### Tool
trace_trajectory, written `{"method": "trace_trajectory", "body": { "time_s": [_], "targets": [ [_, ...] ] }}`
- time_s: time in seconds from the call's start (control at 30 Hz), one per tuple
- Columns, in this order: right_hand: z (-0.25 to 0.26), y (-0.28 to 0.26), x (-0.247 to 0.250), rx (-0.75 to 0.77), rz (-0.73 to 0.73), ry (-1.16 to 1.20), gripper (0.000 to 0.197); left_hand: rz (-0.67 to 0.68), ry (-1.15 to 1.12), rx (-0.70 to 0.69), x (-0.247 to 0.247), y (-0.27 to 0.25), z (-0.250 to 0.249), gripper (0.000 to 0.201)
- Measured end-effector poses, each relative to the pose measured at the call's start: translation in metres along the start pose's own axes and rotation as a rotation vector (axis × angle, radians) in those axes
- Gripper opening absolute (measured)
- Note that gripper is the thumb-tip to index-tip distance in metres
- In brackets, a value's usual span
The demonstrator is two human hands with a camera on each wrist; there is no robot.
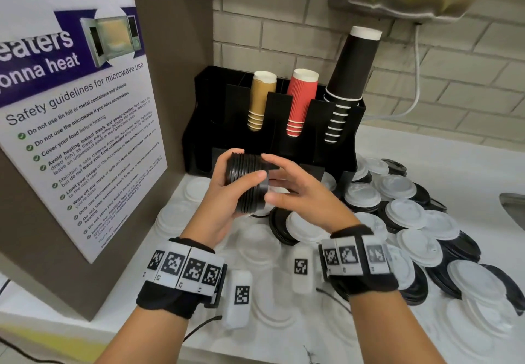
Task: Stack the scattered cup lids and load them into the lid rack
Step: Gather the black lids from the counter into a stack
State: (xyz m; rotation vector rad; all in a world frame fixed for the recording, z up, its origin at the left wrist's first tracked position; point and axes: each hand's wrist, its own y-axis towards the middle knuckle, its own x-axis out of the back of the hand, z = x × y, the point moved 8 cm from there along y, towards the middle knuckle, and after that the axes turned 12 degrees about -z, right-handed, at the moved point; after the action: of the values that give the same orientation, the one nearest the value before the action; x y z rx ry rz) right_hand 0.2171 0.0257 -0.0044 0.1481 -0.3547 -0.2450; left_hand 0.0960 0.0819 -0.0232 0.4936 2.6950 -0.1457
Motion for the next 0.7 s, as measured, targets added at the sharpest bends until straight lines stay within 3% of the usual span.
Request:
{"method": "trace_trajectory", "body": {
  "time_s": [0.1, 0.23, 0.37, 0.53, 0.7],
  "targets": [
    [-0.009, 0.019, 0.008, -0.066, 0.063, -0.539, 0.048, -0.085, 0.005, -0.036, 0.010, 0.007, -0.009, 0.044],
    [-0.037, 0.017, -0.009, -0.207, 0.468, -1.273, 0.068, -0.101, 0.001, -0.044, 0.016, 0.010, -0.017, 0.040],
    [-0.051, 0.018, -0.022, -0.131, 0.510, -1.537, 0.082, -0.094, 0.006, -0.050, 0.017, 0.008, -0.019, 0.040],
    [-0.061, 0.019, -0.031, -0.009, 0.482, -1.785, 0.082, -0.097, 0.002, -0.044, 0.019, 0.005, -0.018, 0.039],
    [-0.054, 0.020, -0.029, 0.087, 0.417, -1.739, 0.074, -0.104, -0.002, -0.054, 0.021, 0.003, -0.020, 0.039]
  ]
}}
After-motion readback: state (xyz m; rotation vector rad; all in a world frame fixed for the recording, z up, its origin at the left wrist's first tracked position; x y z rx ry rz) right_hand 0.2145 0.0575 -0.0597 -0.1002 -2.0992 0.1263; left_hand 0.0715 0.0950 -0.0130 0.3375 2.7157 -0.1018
